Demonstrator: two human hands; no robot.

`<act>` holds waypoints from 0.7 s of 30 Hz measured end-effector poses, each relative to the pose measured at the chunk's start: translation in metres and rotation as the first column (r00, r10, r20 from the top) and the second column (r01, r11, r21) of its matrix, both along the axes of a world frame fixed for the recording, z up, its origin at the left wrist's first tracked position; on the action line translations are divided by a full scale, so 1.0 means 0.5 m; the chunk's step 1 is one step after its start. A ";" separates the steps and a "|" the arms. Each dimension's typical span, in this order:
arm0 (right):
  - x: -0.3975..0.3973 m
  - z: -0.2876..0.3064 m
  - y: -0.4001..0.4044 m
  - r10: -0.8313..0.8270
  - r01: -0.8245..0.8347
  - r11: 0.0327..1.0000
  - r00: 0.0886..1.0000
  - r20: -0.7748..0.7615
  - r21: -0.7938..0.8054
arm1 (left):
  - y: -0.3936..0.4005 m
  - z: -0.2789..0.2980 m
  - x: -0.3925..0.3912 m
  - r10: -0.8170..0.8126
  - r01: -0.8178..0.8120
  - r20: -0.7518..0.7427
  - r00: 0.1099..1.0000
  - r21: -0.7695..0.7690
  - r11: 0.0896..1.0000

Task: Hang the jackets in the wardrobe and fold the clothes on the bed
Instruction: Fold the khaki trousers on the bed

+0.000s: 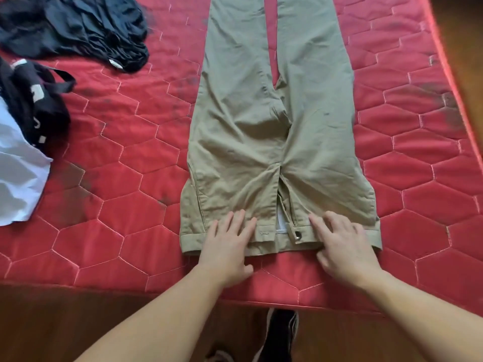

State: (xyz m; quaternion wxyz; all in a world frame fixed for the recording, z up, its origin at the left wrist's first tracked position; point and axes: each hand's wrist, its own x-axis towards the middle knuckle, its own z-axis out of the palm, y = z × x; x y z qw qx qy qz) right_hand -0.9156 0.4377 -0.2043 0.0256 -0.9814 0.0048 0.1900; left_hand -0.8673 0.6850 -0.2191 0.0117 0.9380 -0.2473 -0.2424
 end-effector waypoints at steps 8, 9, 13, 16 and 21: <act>-0.041 0.023 -0.013 0.036 -0.041 0.992 0.998 0.050 0.117 | -0.017 0.016 -0.012 -0.001 0.006 0.126 0.992 -0.038 0.999; -0.054 0.025 -0.010 0.052 -0.055 0.992 0.998 0.025 0.115 | -0.011 0.020 -0.015 -0.013 0.019 0.110 0.994 -0.050 0.999; -0.091 0.028 0.005 0.054 -0.036 0.989 0.991 -0.120 0.147 | -0.006 0.042 -0.051 -0.087 0.089 0.047 0.995 -0.042 0.995; -0.092 0.029 0.020 0.030 -0.008 0.992 0.983 -0.181 0.125 | -0.014 0.051 -0.055 -0.090 0.090 -0.046 0.995 0.000 0.996; -0.069 0.046 0.013 0.029 0.028 0.986 0.941 -0.337 0.163 | -0.043 0.088 0.006 -0.162 0.202 -0.277 0.947 0.125 0.971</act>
